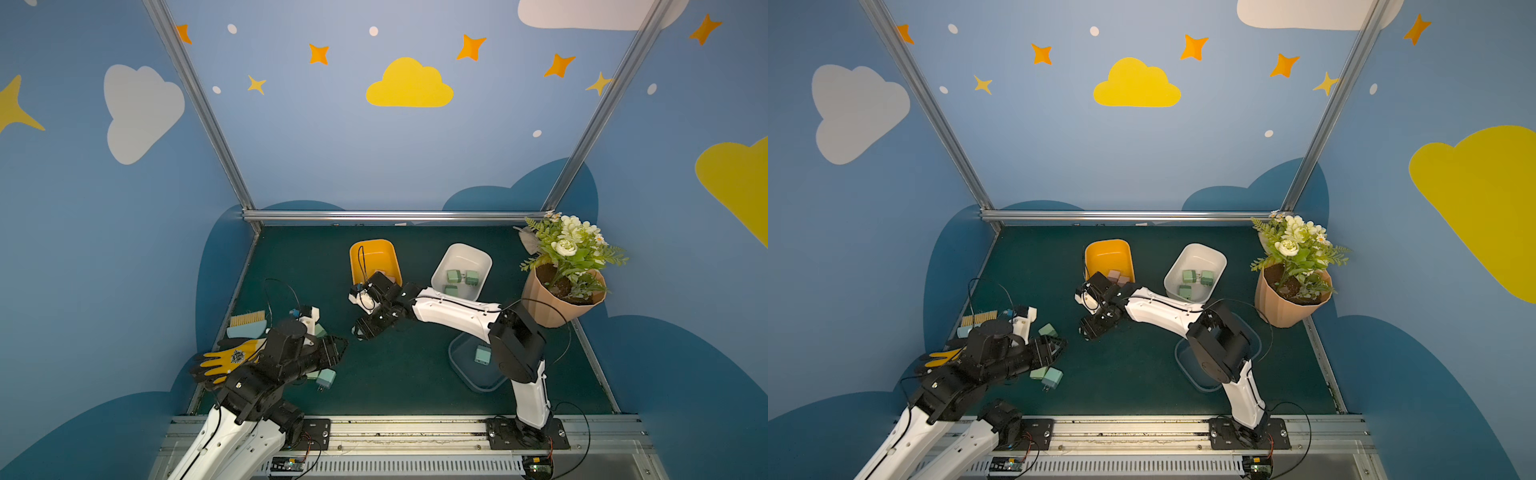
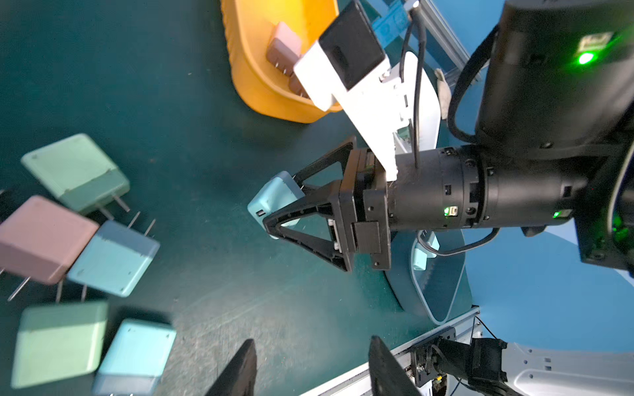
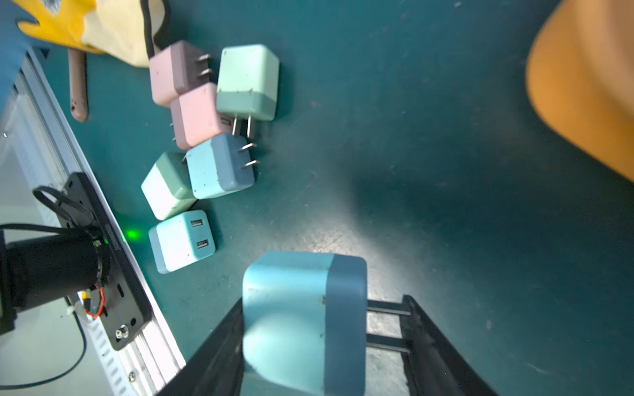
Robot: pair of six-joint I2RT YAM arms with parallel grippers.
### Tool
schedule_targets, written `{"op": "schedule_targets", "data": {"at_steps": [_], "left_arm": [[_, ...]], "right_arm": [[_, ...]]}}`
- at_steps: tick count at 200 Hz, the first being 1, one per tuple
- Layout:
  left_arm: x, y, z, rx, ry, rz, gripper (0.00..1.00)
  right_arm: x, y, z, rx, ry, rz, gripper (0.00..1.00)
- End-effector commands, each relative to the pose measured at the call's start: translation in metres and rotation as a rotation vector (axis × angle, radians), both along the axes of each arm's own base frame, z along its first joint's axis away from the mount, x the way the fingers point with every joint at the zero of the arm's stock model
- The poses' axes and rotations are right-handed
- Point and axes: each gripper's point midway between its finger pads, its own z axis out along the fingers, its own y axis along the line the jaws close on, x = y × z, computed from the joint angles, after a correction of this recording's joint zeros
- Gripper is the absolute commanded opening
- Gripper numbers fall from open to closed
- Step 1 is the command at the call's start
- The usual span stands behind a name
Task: Place the plugs by color into the storage box
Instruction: Pick up the plug from the center of the board, then place the plug in the storage box.
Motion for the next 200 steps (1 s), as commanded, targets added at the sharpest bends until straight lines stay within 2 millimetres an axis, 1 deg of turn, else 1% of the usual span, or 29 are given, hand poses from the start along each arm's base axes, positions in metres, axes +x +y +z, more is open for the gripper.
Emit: {"op": "schedule_targets", "data": {"at_steps": [1,11,15,32,43,60,79,93,112,122,131,148,167,200], "left_arm": [[0.021,-0.024,0.025,-0.03,-0.14,-0.113,0.53],[0.032,-0.031,0.031,-0.034,-0.172,-0.134,0.53],[0.032,-0.038,0.033,-0.054,-0.18,-0.167,0.53],[0.047,-0.057,0.046,-0.1,-0.242,-0.22,0.53],[0.057,-0.066,0.051,-0.126,-0.264,-0.234,0.53],[0.071,-0.08,0.049,-0.154,-0.263,-0.251,0.53],[0.078,-0.103,0.046,-0.171,-0.263,-0.319,0.53],[0.078,-0.121,0.046,-0.176,-0.267,-0.376,0.53],[0.074,-0.144,0.048,-0.165,-0.288,-0.452,0.53],[0.071,-0.154,0.048,-0.158,-0.3,-0.491,0.54],[0.067,-0.161,0.043,-0.156,-0.293,-0.518,0.54],[0.063,-0.173,0.035,-0.183,-0.26,-0.544,0.54],[0.057,-0.187,0.031,-0.226,-0.241,-0.579,0.54],[0.06,-0.206,0.02,-0.242,-0.232,-0.592,0.55]], "right_arm": [[0.0,-0.021,0.032,0.039,0.012,-0.056,0.47],[0.001,-0.034,0.04,0.05,0.015,-0.08,0.47],[0.0,-0.04,0.041,0.046,0.017,-0.089,0.47],[-0.004,-0.069,0.052,0.036,-0.004,-0.138,0.46],[-0.008,-0.088,0.057,0.024,-0.021,-0.167,0.46],[-0.014,-0.119,0.063,-0.013,-0.049,-0.223,0.46],[-0.021,-0.153,0.063,-0.076,-0.071,-0.292,0.44],[-0.026,-0.177,0.058,-0.132,-0.08,-0.347,0.42],[-0.033,-0.203,0.052,-0.174,-0.084,-0.41,0.41],[-0.036,-0.214,0.048,-0.186,-0.088,-0.443,0.42],[-0.037,-0.224,0.042,-0.202,-0.093,-0.477,0.45],[-0.042,-0.239,0.036,-0.215,-0.098,-0.511,0.45],[-0.046,-0.254,0.033,-0.212,-0.09,-0.564,0.45],[-0.048,-0.284,0.026,-0.199,-0.107,-0.704,0.44]]}}
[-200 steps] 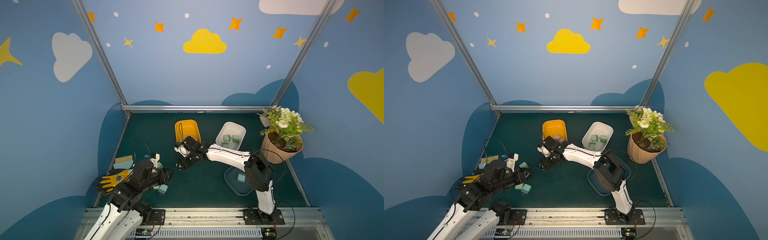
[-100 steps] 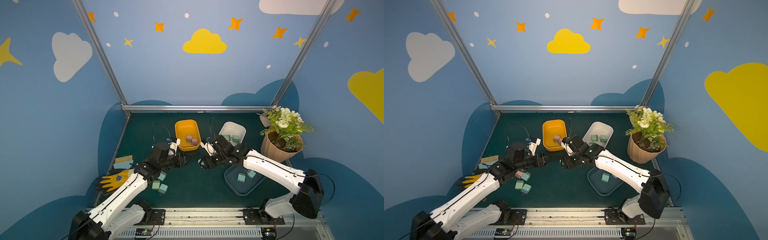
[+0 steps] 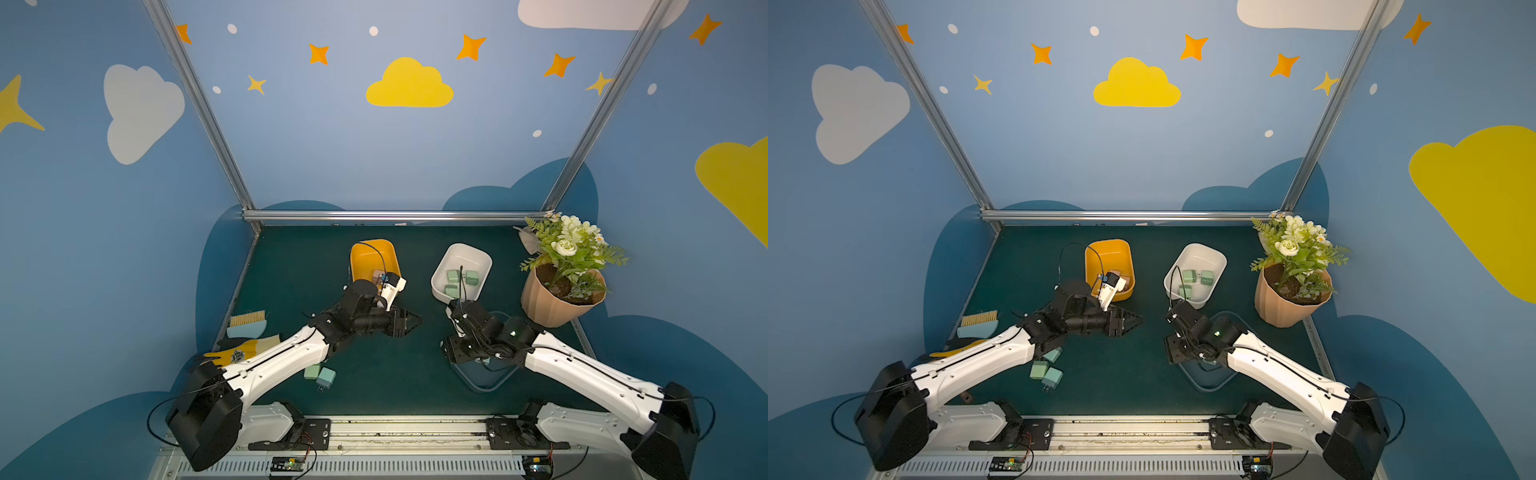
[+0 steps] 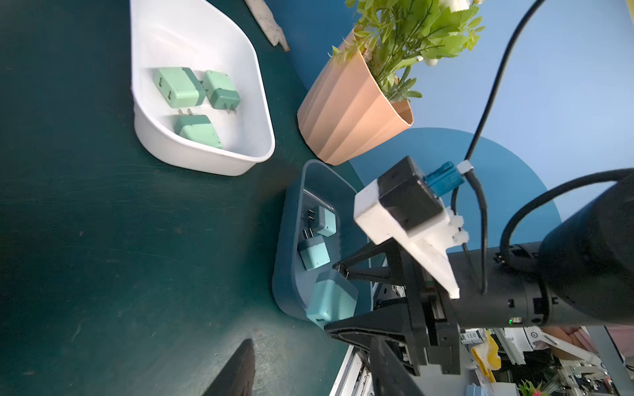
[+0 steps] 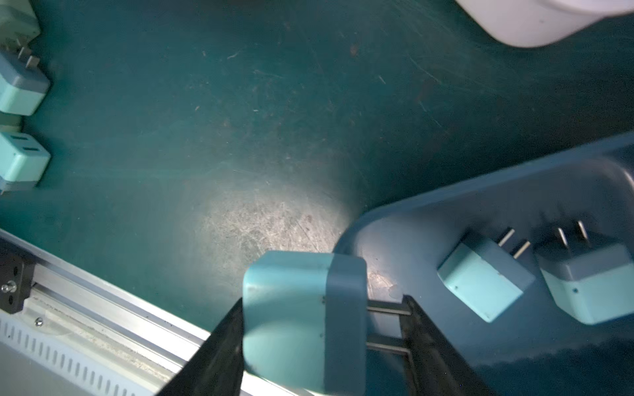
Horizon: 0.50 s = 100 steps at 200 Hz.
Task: Place the plugs by color into the storage box
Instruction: Place the plug in the storage box.
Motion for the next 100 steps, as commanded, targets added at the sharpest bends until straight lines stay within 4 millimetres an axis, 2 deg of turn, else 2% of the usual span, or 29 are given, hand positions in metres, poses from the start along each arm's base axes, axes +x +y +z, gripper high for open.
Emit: {"op": "schedule_targets", "data": {"at_steps": [1,47,62,67,100], "left_arm": [[0.001,-0.017,0.007,-0.056,-0.023,-0.033,0.55],[-0.006,-0.051,0.008,-0.069,0.002,-0.119,0.55],[-0.006,-0.055,0.004,-0.062,0.008,-0.122,0.55],[-0.006,-0.056,0.003,-0.062,0.014,-0.122,0.55],[-0.006,-0.064,-0.004,-0.072,0.043,-0.138,0.55]], "right_arm": [[0.002,-0.027,-0.002,-0.007,-0.034,-0.139,0.44],[-0.008,-0.057,-0.014,0.03,0.001,-0.267,0.44],[-0.008,-0.061,-0.016,0.046,0.012,-0.3,0.45],[-0.012,-0.067,-0.026,0.028,0.034,-0.313,0.45],[-0.008,-0.074,-0.039,0.029,0.062,-0.372,0.49]]}}
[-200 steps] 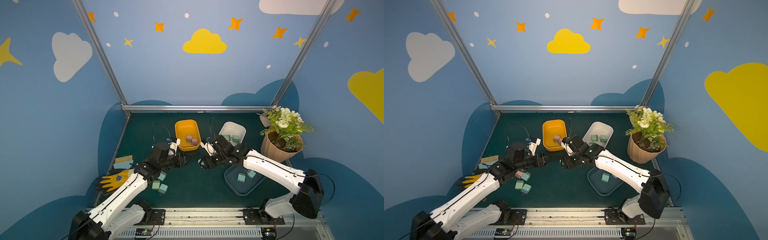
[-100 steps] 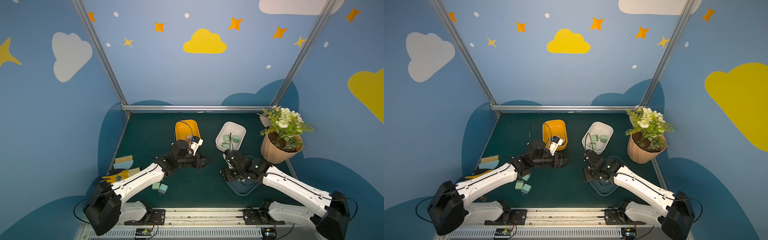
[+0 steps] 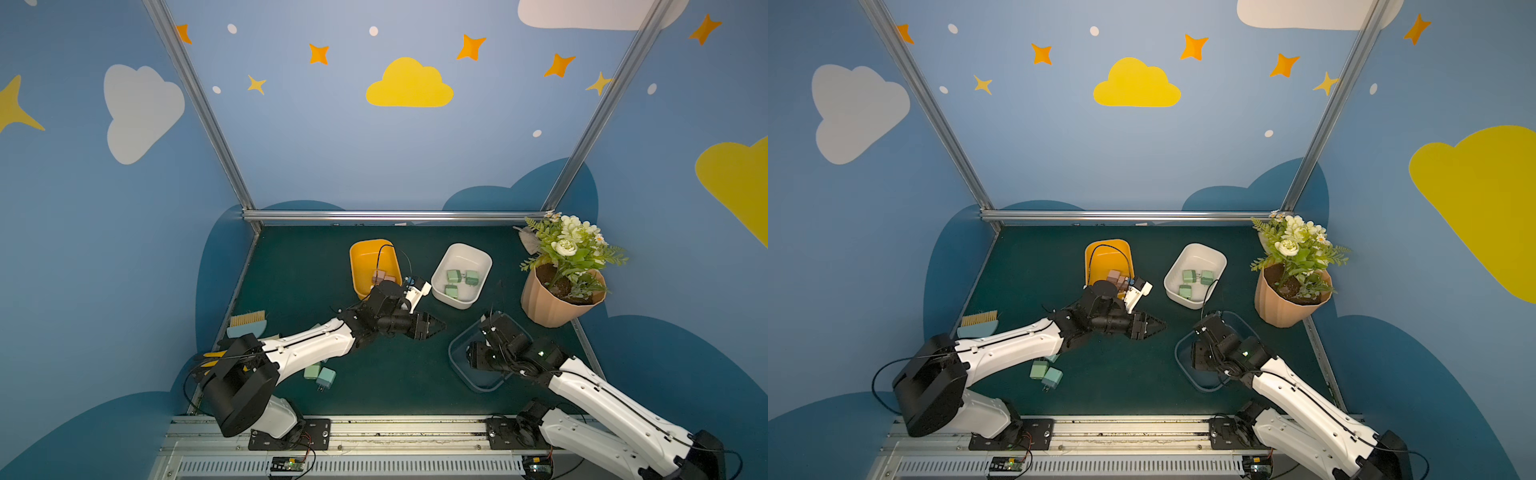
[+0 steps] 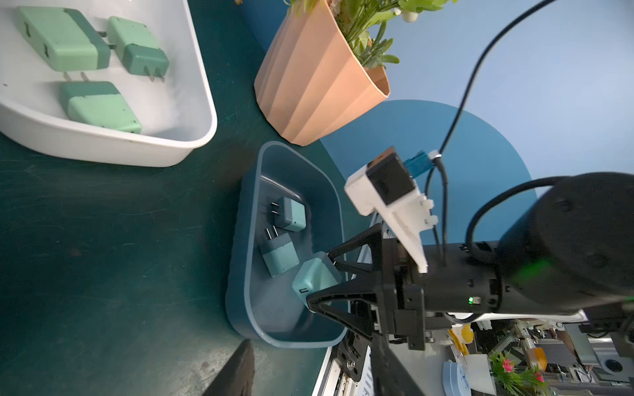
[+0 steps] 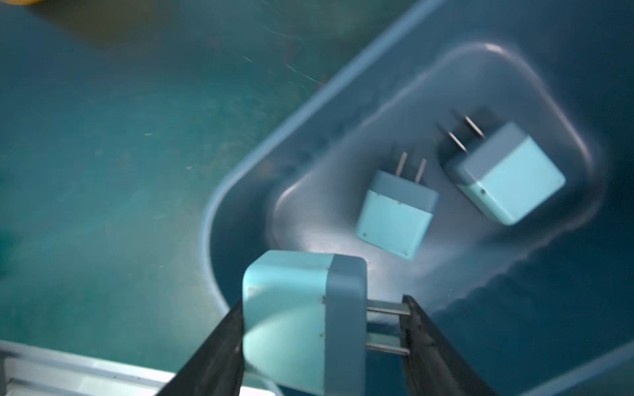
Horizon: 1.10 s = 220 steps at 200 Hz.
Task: Place the plugs by color into the storage box
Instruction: Place the plug in the storage box.
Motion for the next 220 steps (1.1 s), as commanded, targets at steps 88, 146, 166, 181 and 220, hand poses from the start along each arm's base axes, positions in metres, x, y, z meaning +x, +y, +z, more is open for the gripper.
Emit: {"op": "schedule_targets", "data": {"at_steps": [88,146,166,181,220], "left_arm": [[0.002,-0.016,0.009,-0.05,0.023,-0.043,0.56],[0.003,-0.015,0.005,-0.041,0.033,-0.034,0.56],[0.003,-0.013,0.005,-0.039,0.027,-0.028,0.56],[0.002,-0.012,0.003,-0.036,0.029,-0.026,0.56],[0.0,-0.004,0.005,-0.008,0.021,-0.01,0.56]], "right_arm": [[0.011,0.021,-0.013,0.106,0.099,-0.017,0.78],[0.016,0.024,-0.001,0.133,0.043,0.01,0.77],[0.018,0.025,0.004,0.138,0.02,0.022,0.76],[0.018,0.027,0.011,0.149,0.003,0.044,0.76],[0.026,0.031,0.03,0.18,-0.11,0.079,0.74]]}}
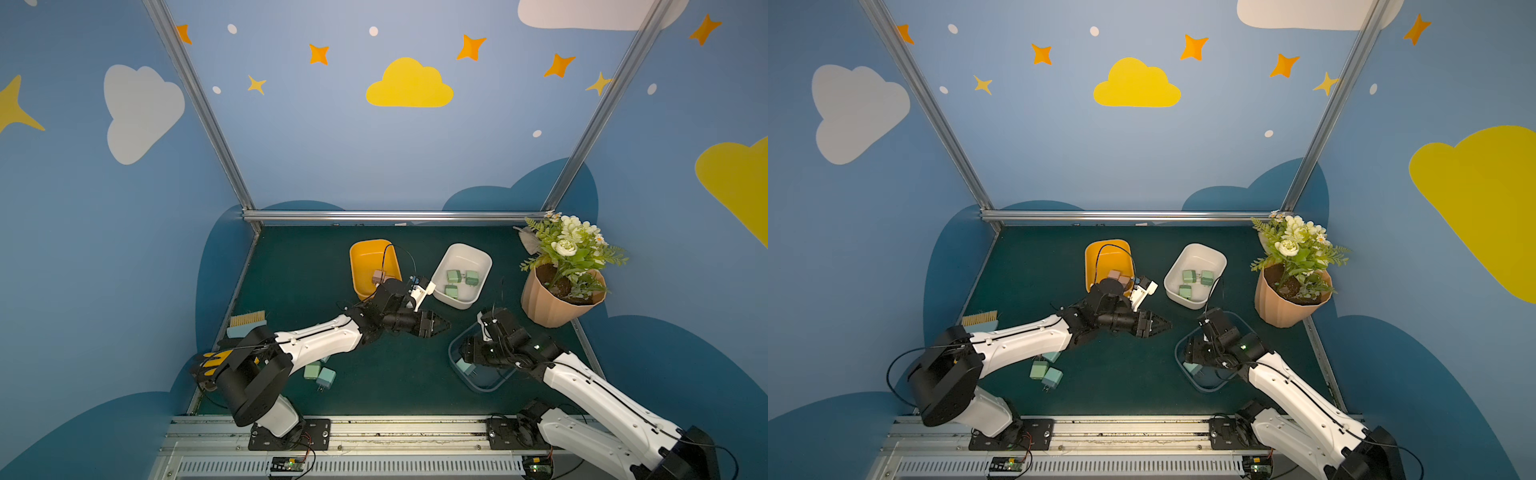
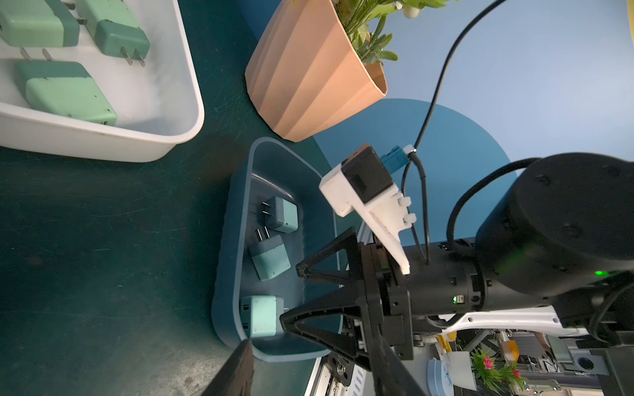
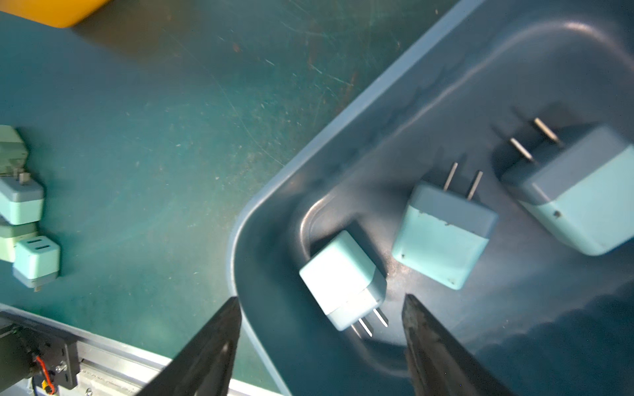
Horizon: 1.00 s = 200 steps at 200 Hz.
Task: Place the plugs by color into the storage box
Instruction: Place the plug in the storage box, then pick up the plug from the center of the board.
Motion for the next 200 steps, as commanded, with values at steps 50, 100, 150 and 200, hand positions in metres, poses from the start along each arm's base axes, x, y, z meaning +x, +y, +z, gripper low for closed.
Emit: {"op": "schedule_targets", "data": {"at_steps": [50,100,150,200], "left_arm": [[0.001,0.031,0.003,0.097,-0.093,0.075,0.56],[0.02,0.139,-0.005,0.431,-0.188,0.366,0.55],[0.013,0.291,-0.024,0.629,-0.045,0.874,0.62],[-0.003,0.35,-0.06,0.57,0.243,1.175,0.75]], "right_arm": [[0.034,0.027,0.065,0.08,-0.26,0.116,0.73],[0.051,0.082,0.073,0.208,-0.286,0.234,0.73],[0.056,0.159,0.074,0.203,-0.267,0.438,0.73],[0.046,0.221,0.064,0.246,-0.182,0.56,0.73]]}}
